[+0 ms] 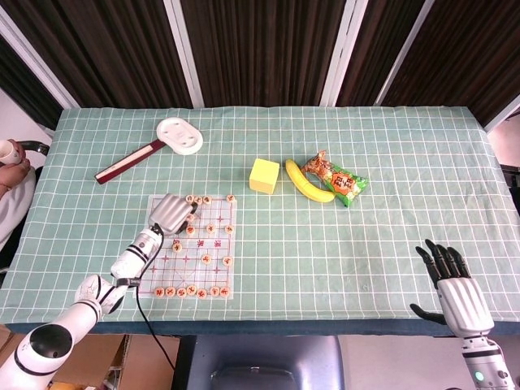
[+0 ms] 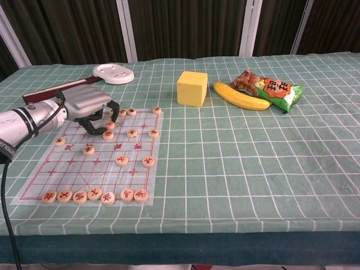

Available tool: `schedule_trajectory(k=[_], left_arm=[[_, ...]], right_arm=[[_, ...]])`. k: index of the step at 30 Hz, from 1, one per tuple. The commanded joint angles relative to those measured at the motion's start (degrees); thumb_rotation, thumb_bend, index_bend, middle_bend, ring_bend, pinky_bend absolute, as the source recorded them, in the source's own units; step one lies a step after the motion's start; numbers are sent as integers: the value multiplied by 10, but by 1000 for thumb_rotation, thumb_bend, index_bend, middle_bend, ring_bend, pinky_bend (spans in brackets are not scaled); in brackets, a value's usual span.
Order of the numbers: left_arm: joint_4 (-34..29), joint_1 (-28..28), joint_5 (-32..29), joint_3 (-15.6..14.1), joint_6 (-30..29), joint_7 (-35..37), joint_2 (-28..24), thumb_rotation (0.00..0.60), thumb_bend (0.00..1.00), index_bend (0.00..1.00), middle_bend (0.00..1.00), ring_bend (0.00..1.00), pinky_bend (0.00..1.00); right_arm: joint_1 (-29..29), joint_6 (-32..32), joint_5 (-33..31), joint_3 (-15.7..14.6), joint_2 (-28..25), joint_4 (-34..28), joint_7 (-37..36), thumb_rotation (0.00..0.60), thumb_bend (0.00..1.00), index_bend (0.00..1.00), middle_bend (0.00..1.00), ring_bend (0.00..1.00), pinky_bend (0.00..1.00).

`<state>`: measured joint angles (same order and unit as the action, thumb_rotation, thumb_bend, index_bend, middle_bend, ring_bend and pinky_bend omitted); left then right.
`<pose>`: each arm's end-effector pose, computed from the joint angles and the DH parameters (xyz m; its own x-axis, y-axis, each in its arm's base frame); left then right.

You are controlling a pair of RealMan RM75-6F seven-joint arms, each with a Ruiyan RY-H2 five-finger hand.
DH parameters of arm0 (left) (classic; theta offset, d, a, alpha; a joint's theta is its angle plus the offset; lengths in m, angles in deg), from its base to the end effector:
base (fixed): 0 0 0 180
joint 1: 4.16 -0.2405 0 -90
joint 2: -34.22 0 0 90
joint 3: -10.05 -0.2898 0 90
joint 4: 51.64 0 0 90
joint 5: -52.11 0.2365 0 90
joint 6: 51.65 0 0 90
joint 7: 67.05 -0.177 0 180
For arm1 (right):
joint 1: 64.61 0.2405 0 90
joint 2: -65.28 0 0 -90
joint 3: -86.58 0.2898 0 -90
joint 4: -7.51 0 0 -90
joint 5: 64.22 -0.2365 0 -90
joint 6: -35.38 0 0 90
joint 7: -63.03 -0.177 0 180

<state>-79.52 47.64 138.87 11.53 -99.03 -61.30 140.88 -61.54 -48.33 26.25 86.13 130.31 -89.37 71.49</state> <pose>-0.2272 0.5056 -0.0840 0.7743 0.0748 0.6283 0.5755 -0.4959 -0.6503 -0.3316 -0.1920 0.1179 0.4511 -0.0909 0.8878 -0.8921 -0.0723 0.4459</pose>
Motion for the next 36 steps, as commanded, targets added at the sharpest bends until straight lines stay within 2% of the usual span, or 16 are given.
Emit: schedule_trajectory(k=[1,4,8,11,18,22,28,36], left_arm=[[2,1,0,0,2,2,1,600,331,456,1000,1000,1000],[6,3,0,0,4,4,2,600,330,477,1000,1000,1000],[7,1,3,-2,-2,12,2,600,329,565,1000,1000,1000],[3,1,5,-2,-12,21,-1,600,327,593,1000,1000,1000],[-40,-6,13,0,-59,22,-37,600,328,599,1000,1000,1000],[-104,-29,19,-7,-93,10,-83,600,327,600,1000,1000,1000],[-178,-60,12,-14,-108,-17,-131,600,329,598,1000,1000,1000],[-180,-82,1,-19,-98,-26,-121,600,328,589,1000,1000,1000]], right_arm=[[1,2,-1,0,1,0,2,600,189,0,0,0,0],[1,3,-2,1,1,0,3,600,188,0,0,0,0],[1,2,-4,2,2,0,3,600,189,0,0,0,0],[2,4,-4,1,2,0,4,600,188,0,0,0,0],[3,7,-3,0,2,1,4,600,188,0,0,0,0],[3,6,0,-1,2,0,3,600,188,0,0,0,0],[3,5,8,-5,2,-1,4,600,188,0,0,0,0],[4,3,23,-11,3,-2,5,600,189,0,0,0,0]])
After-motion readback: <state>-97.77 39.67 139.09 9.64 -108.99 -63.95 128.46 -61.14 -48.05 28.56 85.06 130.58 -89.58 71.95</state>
